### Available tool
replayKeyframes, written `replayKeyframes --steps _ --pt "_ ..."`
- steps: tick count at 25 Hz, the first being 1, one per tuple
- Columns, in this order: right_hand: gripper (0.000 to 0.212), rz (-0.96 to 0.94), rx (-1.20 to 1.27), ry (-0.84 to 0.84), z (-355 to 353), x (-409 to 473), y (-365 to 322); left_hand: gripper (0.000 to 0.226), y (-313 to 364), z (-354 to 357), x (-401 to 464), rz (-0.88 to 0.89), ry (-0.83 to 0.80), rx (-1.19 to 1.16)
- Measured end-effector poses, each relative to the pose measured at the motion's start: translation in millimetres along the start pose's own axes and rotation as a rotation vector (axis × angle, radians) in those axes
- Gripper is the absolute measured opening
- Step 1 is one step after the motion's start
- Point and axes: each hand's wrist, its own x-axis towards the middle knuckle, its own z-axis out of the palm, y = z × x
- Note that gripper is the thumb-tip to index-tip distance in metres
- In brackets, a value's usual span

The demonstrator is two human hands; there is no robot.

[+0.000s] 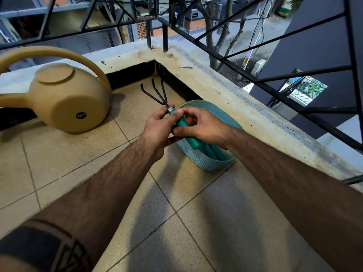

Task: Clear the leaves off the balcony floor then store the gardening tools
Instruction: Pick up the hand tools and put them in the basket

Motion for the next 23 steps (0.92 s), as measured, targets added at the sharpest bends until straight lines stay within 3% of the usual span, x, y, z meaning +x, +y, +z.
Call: replayKeyframes --steps 3,9,23 --pt "0.05 0.047 0.013 0.114 -10 0 6 0.042 -1 0 1 0.005 -0.026 0.015" --pt "0.048 0.314 -0.099 0.431 -31 -12 39 0.039 -12 -13 -1 -0.052 0.017 0.103" --pt "0.037 0.471 -0.415 0.443 -12 3 75 0.029 -20 -14 -6 -0.08 0.05 0.152"
